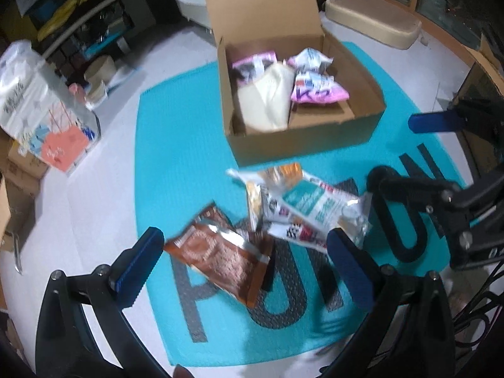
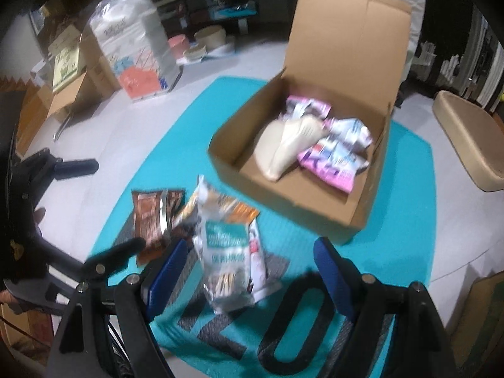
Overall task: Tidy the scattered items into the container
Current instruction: 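Withdraw both tools toward the remaining cotton swab and brown packets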
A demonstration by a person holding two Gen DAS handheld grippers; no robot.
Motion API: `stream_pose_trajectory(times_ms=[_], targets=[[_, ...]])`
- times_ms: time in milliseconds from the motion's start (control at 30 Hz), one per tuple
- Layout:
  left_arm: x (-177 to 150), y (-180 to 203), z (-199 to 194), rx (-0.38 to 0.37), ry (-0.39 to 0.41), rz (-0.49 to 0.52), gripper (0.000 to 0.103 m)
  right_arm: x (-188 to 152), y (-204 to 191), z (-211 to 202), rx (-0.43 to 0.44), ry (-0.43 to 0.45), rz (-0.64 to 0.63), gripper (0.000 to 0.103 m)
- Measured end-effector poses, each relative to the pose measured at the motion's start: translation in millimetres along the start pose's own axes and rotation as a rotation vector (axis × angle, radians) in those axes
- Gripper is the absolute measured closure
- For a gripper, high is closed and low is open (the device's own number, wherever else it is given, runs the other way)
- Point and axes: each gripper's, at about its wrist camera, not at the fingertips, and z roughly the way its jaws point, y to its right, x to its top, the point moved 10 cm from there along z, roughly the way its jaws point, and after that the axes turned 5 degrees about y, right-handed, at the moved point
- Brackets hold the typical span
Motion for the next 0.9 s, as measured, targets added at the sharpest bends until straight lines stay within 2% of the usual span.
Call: stream_pose_trajectory(times_ms=[467,733,900], targets=[[-49.1,-6.1,31.9,0.008,-0.068,-0.117,0.000,-49.9,-21.9,49.1,0.086,-0.105,0.036,0.020],[-61.3,-19.8,49.2,0.014,-0.092,-0.169,0.000,-63.3,-20.9,79.3,0.089,-0.156,0.049,0.020],[-63.5,-21.0,58.2,-0.018,-0.083,-0.188,0.000,-67.0,-23.2,94.6,0.085,-0.180,0.032,0.020]])
